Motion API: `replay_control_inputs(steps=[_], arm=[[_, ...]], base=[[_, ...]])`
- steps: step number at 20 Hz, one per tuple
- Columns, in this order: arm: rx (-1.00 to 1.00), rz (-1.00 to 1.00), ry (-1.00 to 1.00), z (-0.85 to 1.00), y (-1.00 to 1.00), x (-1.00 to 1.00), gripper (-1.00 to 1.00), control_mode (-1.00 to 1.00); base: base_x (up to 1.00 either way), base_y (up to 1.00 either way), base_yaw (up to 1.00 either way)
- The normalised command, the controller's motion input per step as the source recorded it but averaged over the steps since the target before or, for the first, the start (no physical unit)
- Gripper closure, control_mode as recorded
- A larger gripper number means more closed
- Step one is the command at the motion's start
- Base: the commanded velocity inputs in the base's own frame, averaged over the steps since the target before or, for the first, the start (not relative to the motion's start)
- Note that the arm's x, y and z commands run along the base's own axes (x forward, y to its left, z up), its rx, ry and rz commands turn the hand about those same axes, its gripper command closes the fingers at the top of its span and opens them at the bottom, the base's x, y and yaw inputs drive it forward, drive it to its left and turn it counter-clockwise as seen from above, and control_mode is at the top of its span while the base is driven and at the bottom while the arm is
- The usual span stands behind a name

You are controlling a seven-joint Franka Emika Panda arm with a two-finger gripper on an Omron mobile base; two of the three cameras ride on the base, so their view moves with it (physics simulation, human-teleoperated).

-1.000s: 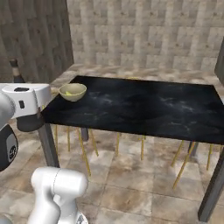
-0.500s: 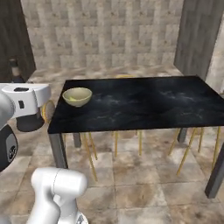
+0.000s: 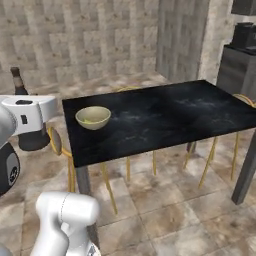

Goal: There is a bowl on the dining counter. Grab a lemon wedge from the fridge and place it in the bowl. Then get the liquor bottle and glass cup from the cabinet and place them next to the bowl.

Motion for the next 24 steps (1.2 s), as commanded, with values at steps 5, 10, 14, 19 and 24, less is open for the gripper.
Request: replay_control_inputs(steps=[5, 10, 14, 19, 24], arm=[[0.0, 0.0, 0.0, 0.0, 0.0, 0.0, 1.0, 1.0], [0.0, 0.0, 0.0, 0.0, 0.0, 0.0, 1.0, 1.0], [0.0, 0.0, 0.0, 0.0, 0.0, 0.0, 1.0, 1.0], [0.0, 0.0, 0.0, 0.0, 0.0, 0.0, 1.0, 1.0], [0.0, 0.0, 0.0, 0.0, 0.0, 0.0, 1.0, 1.0]], base=[[0.27, 1.0, -0.47], [0.27, 1.0, -0.48], [0.27, 1.0, -0.48], [0.26, 1.0, -0.48], [0.27, 1.0, -0.47]])
